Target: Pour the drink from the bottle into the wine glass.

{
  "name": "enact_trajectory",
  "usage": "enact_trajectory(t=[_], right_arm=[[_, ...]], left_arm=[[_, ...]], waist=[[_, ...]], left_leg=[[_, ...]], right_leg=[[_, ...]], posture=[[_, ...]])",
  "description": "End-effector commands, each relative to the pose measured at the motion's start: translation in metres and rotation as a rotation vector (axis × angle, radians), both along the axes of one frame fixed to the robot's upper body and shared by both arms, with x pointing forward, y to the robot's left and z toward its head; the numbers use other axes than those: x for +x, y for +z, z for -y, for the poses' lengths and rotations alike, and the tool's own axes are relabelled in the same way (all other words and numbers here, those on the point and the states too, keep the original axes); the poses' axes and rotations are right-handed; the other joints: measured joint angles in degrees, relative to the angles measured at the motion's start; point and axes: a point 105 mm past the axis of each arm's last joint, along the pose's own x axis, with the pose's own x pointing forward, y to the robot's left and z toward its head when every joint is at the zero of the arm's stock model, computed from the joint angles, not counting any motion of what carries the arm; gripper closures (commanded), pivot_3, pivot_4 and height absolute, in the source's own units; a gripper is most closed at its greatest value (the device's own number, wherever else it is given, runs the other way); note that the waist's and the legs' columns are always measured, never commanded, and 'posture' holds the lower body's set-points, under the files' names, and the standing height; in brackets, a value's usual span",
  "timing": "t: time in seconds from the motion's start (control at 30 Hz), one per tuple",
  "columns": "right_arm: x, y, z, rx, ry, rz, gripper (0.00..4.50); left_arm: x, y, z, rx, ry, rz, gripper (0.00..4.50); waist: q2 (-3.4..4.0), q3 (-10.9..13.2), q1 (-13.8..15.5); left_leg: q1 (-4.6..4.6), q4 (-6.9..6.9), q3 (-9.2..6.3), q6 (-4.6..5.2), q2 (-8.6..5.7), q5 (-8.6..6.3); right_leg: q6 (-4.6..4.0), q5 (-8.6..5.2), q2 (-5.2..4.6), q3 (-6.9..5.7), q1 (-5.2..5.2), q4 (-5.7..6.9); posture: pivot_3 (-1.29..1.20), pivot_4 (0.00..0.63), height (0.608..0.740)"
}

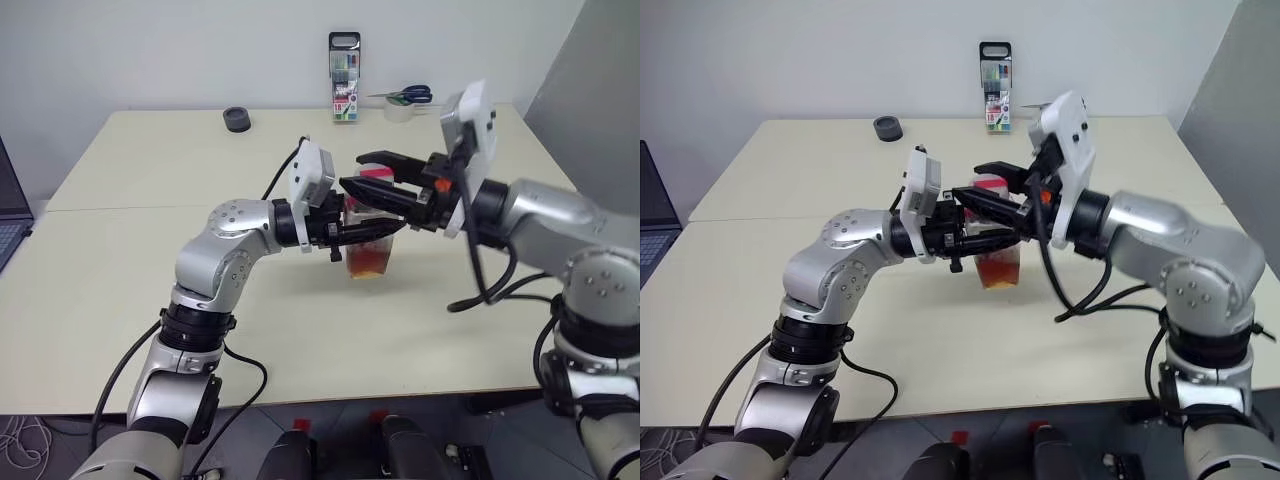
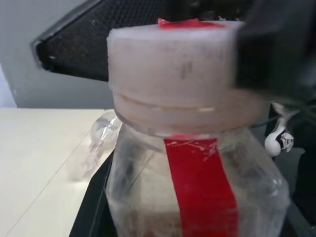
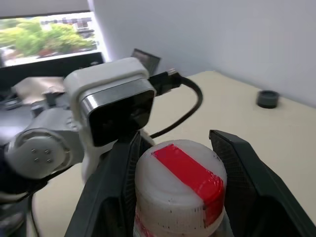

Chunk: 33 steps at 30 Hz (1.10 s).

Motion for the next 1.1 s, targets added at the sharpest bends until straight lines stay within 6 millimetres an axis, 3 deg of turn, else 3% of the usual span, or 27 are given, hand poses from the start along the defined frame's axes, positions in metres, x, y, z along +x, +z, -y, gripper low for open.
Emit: enact_trajectory(t=[0.03, 0.13, 0.3, 0.4, 0.5, 0.67, 0.77, 0.97, 1.1], right_arm=[[-0.002, 0.025, -0.002, 0.047, 0.137, 0.075, 2.60], [-0.001, 0.023, -0.012, 0.056, 0.279, 0.031, 2.60], [0.008, 0.004, -0.024, 0.019, 0.368, 0.039, 2.60], [0.011, 0.005, -0.021, 0.017, 0.361, 0.047, 2.60], [0.014, 0.009, -0.005, 0.014, 0.298, 0.053, 2.60], [0.004, 0.006, 0.025, 0.007, 0.185, 0.029, 0.93], [-0.006, 0.009, 0.034, 0.024, 0.126, 0.018, 0.02], [-0.016, 0.015, 0.042, 0.101, -0.066, 0.040, 0.02], [-0.021, 0.013, 0.033, 0.145, -0.148, 0.068, 0.02]], left_arm=[[-0.025, 0.013, 0.019, 0.003, -0.172, 0.063, 2.73], [-0.024, 0.026, 0.021, -0.017, -0.208, 0.068, 2.73], [-0.022, 0.028, 0.021, -0.004, -0.223, 0.078, 2.73], [-0.020, 0.028, 0.017, 0.004, -0.211, 0.081, 2.73], [-0.017, 0.026, 0.013, 0.015, -0.184, 0.084, 2.73], [-0.014, 0.027, 0.009, 0.009, -0.153, 0.085, 2.73], [-0.012, 0.026, 0.008, 0.007, -0.140, 0.080, 2.73], [-0.004, 0.031, 0.011, -0.027, -0.086, 0.078, 2.73], [0.003, 0.030, 0.012, -0.031, -0.043, 0.083, 2.73]], waist=[[0.00, 0.00, 0.02], [0.00, 0.00, 0.01], [0.00, 0.00, 0.00], [0.00, 0.00, 0.02], [0.00, 0.00, 0.08], [0.00, 0.01, 0.44], [0.01, 0.01, 0.40], [0.01, 0.02, 0.20], [0.01, 0.02, 0.23]], left_leg=[[0.00, 0.01, 0.02, 0.01, -0.01, 0.00], [0.00, 0.03, 0.04, 0.02, -0.07, 0.00], [0.00, 0.01, 0.06, -0.12, -0.04, 0.07], [-0.03, 0.02, 0.04, -0.16, -0.04, 0.09], [-0.04, 0.02, 0.02, -0.18, -0.04, 0.10], [-0.12, 0.03, -0.10, -0.18, -0.07, 0.10], [-0.15, 0.03, -0.09, -0.18, -0.09, 0.10], [-0.12, 0.00, -0.07, -0.18, -0.06, 0.10], [-0.12, 0.02, -0.05, -0.18, -0.08, 0.10]], right_leg=[[0.00, 0.00, 0.00, -0.01, 0.00, -0.01], [0.01, 0.01, 0.05, -0.02, 0.00, 0.01], [0.01, 0.00, 0.02, 0.01, -0.04, 0.01], [0.01, 0.01, -0.03, 0.01, -0.07, 0.02], [0.01, 0.01, -0.10, 0.02, -0.07, 0.00], [0.01, 0.00, -0.18, 0.06, -0.06, -0.07], [0.01, 0.01, -0.25, 0.09, -0.07, -0.09], [0.01, 0.00, -0.25, 0.10, -0.09, -0.02], [0.02, 0.00, -0.27, 0.11, -0.07, 0.00]], posture=[[0.00, 0.150, 0.740], [0.00, 0.150, 0.740], [0.00, 0.150, 0.740], [0.00, 0.150, 0.740], [0.00, 0.150, 0.740], [0.00, 0.150, 0.740], [0.00, 0.150, 0.740], [0.00, 0.150, 0.740], [0.00, 0.150, 0.740]])
